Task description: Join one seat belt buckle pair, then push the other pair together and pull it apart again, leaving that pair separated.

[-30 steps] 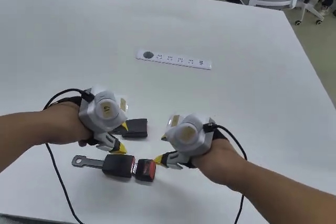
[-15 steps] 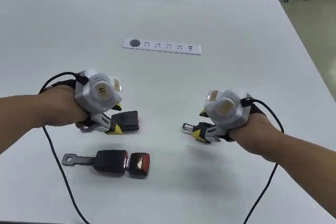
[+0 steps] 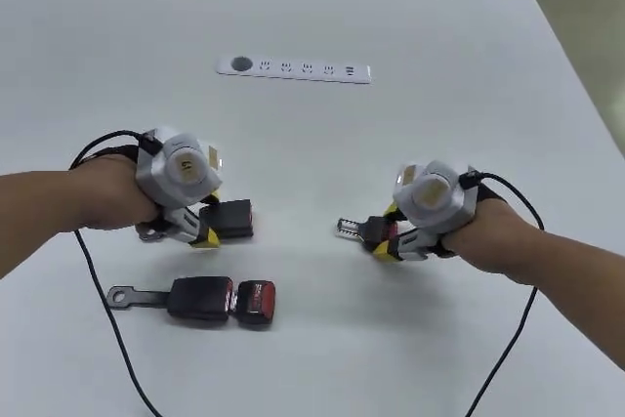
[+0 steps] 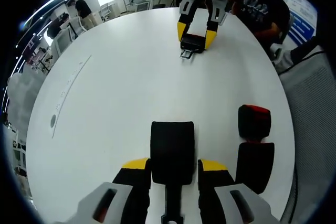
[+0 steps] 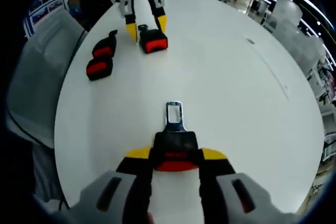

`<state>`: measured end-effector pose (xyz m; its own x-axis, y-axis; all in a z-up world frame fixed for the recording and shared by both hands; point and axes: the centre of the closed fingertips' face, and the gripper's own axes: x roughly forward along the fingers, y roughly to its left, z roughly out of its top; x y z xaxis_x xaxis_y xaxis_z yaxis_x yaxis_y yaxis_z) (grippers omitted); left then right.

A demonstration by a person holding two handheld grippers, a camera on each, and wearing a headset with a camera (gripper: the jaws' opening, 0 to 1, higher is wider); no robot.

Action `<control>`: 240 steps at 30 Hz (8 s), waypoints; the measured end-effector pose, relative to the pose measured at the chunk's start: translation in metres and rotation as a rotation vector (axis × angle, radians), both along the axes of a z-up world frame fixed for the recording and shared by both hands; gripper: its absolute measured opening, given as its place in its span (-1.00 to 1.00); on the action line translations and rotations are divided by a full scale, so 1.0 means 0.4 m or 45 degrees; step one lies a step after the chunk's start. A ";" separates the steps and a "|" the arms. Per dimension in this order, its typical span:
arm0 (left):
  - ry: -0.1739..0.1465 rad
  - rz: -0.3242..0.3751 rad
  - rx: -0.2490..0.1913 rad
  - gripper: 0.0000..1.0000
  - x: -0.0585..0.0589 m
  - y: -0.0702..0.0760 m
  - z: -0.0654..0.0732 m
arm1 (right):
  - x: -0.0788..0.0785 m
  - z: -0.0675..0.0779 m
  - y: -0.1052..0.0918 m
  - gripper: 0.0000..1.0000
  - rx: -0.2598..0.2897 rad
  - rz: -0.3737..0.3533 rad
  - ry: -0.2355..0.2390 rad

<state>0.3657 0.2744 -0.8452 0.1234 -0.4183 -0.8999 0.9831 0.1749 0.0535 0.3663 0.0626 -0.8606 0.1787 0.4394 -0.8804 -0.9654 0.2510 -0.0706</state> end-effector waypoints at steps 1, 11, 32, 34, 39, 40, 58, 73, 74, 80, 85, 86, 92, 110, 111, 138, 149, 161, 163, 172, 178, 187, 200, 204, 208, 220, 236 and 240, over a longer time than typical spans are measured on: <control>0.012 -0.005 -0.004 -0.34 0.002 0.000 -0.001 | 0.001 0.000 -0.001 -0.33 0.005 0.004 0.013; 0.014 -0.154 0.053 -0.35 0.004 0.000 -0.021 | -0.002 -0.001 0.000 -0.34 -0.037 0.107 0.031; 0.004 -0.185 0.047 -0.36 0.008 0.004 -0.026 | 0.017 0.000 0.234 -0.34 0.013 0.173 -0.011; 0.002 -0.182 0.047 -0.36 0.007 0.004 -0.025 | 0.011 -0.001 0.260 -0.35 0.013 0.210 0.001; 0.003 -0.183 0.045 -0.36 0.007 0.005 -0.027 | 0.008 -0.001 0.298 -0.36 -0.011 0.248 0.009; 0.003 -0.185 0.049 -0.36 0.006 0.004 -0.027 | 0.009 -0.001 0.305 -0.36 -0.014 0.249 0.011; -0.011 -0.171 0.056 -0.36 0.001 0.000 -0.028 | 0.009 0.003 0.333 -0.36 -0.070 0.328 -0.075; -0.015 -0.154 -0.024 -0.37 0.002 0.006 -0.031 | 0.005 0.002 0.367 -0.39 0.071 0.290 0.008; -0.016 -0.153 -0.025 -0.37 0.002 0.006 -0.030 | 0.006 0.002 0.368 -0.39 0.071 0.288 0.007; -0.026 -0.126 -0.058 -0.38 0.003 0.007 -0.029 | 0.006 0.003 0.389 -0.40 0.063 0.279 0.002; -0.014 -0.139 -0.049 -0.38 0.002 0.005 -0.030 | 0.011 0.004 0.395 -0.40 0.062 0.303 -0.005; -0.013 -0.144 -0.047 -0.38 0.002 0.005 -0.031 | 0.011 0.005 0.398 -0.40 0.070 0.300 -0.003; -0.012 -0.133 -0.050 -0.37 0.004 0.006 -0.031 | 0.011 0.004 0.412 -0.40 0.085 0.287 0.007; 0.007 -0.145 -0.021 -0.36 0.005 0.004 -0.031 | 0.007 0.008 0.405 -0.38 0.096 0.284 0.007; 0.009 -0.146 -0.018 -0.36 0.005 0.003 -0.031 | 0.006 0.008 0.403 -0.38 0.094 0.283 0.007; 0.010 -0.155 0.023 -0.35 0.006 0.003 -0.032 | -0.011 0.001 0.237 -0.34 0.091 0.227 -0.013; 0.006 -0.164 0.011 -0.35 0.003 0.002 -0.028 | -0.027 0.004 0.068 -0.33 0.068 0.127 -0.027; 0.003 -0.161 0.016 -0.34 -0.001 0.003 -0.024 | -0.041 -0.003 -0.053 -0.29 -0.057 0.117 -0.038; -0.003 -0.164 0.011 -0.34 -0.002 0.003 -0.023 | -0.039 -0.003 -0.051 -0.29 -0.055 0.102 -0.035; -0.075 -0.221 0.108 -0.33 -0.009 -0.007 -0.020 | -0.036 -0.002 -0.048 -0.21 -0.146 0.112 -0.054; -0.149 -0.174 0.167 -0.29 -0.001 0.004 -0.015 | -0.020 0.000 -0.042 -0.09 -0.187 0.093 -0.108; -0.212 0.119 -0.014 -0.09 0.003 0.040 0.101 | -0.021 0.081 -0.017 0.27 -0.022 -0.069 -0.216; -0.203 0.387 -0.234 0.20 -0.192 0.130 0.203 | -0.209 0.166 0.051 0.47 0.247 -0.191 -0.195; -0.196 0.496 -0.276 0.24 -0.238 0.170 0.215 | -0.253 0.196 0.070 0.51 0.327 -0.247 -0.193; -0.162 0.585 -0.319 0.25 -0.285 0.205 0.219 | -0.297 0.196 0.073 0.55 0.345 -0.270 -0.192; -0.127 0.709 -0.440 0.47 -0.353 0.248 0.229 | -0.374 0.180 0.083 0.73 0.350 -0.284 -0.152; -0.124 0.831 -0.445 0.67 -0.388 0.333 0.230 | -0.368 0.204 -0.001 0.92 0.365 -0.462 -0.172; -0.119 0.846 -0.431 0.77 -0.393 0.341 0.217 | -0.370 0.203 -0.017 0.95 0.366 -0.487 -0.174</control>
<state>0.2086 0.4108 -0.7584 0.5159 -0.4812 -0.7088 0.6587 0.7518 -0.0309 0.2185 0.0560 -0.7795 0.4798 0.5415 -0.6904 -0.7869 0.6136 -0.0656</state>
